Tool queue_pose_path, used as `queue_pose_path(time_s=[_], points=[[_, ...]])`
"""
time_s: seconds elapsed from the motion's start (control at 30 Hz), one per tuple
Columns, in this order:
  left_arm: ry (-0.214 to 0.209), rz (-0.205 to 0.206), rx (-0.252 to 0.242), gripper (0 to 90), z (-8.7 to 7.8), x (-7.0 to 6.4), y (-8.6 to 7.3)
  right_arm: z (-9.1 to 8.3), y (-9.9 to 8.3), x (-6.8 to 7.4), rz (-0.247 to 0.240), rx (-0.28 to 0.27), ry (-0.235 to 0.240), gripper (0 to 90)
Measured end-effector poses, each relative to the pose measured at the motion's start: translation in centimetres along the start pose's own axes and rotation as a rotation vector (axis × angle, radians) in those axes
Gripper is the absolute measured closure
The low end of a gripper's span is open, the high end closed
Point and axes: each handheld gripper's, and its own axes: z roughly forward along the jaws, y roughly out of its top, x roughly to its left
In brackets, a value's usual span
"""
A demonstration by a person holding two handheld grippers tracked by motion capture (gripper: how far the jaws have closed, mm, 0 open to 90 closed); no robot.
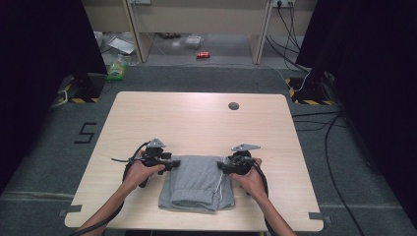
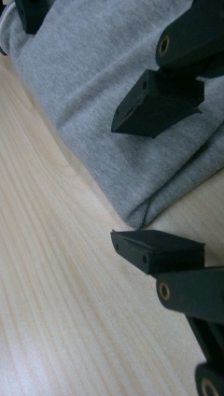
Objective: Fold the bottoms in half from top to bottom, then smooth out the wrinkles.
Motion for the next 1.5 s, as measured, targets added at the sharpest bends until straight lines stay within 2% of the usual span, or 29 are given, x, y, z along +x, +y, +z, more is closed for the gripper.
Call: queue_pose_path(time_s=[0.13, 0.3, 0.47, 0.6, 0.77, 1.1, 1.5], points=[[0.013, 0.023, -0.001, 48.4, 0.0, -0.2, -0.1, 0.0, 0.0, 0.1, -0.008, -0.001, 0.002, 45.3], [0.029, 0.045, -0.009, 62.8, 0.1, -0.3, -0.2, 0.1, 0.0, 0.0, 0.009, -0.003, 0.007, 48.1], [0.039, 0.057, -0.026, 72.3, 0.1, -0.4, -0.2, 0.3, 0.1, 0.1, 0.014, -0.012, 0.006, 54.8], [0.049, 0.066, -0.032, 76.6, 0.2, -0.5, -0.1, 0.4, 0.1, -0.2, 0.026, -0.019, 0.015, 58.9], [0.059, 0.068, -0.036, 79.1, 0.3, -0.3, 0.0, 0.7, 0.6, -0.5, 0.029, -0.025, 0.019, 60.6], [0.087, 0.046, -0.039, 79.9, 1.0, 1.2, 1.2, 2.0, 2.3, -1.4, 0.027, -0.032, 0.002, 61.9], [0.106, 0.000, -0.051, 80.0, 1.5, 2.9, 2.1, 3.5, 4.2, -2.3, 0.020, -0.034, -0.022, 62.0]])
